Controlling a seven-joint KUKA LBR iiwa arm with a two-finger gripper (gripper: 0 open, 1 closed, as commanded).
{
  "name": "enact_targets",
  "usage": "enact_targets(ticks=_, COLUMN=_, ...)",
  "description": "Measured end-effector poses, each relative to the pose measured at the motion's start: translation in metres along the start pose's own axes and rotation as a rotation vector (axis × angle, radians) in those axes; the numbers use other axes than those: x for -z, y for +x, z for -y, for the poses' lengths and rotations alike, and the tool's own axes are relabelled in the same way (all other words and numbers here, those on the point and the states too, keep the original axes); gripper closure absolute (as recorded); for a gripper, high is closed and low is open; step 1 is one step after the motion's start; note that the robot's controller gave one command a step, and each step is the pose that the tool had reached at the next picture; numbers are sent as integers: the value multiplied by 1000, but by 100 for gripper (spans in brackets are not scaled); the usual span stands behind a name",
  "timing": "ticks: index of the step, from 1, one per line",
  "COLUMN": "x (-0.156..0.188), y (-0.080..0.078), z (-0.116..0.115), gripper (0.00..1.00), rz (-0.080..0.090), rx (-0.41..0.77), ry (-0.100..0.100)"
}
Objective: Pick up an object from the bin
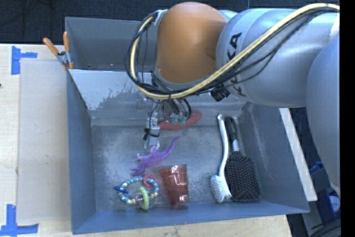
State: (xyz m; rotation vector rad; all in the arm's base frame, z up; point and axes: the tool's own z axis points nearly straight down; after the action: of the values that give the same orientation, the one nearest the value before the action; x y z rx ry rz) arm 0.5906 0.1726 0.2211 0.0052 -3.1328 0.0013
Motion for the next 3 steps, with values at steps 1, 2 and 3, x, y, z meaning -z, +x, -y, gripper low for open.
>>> enact_targets(ticks=1, x=5, y=-2, z=1, gripper=0, rz=8, rx=-4, ry=-1)
enact_targets(ticks=2, x=-36, y=3, z=17, gripper=0, rz=9, rx=86, ry=-2)
enact_targets(ticks=3, x=-77, y=11, z=71, gripper=0, rz=4, rx=279, ry=1)
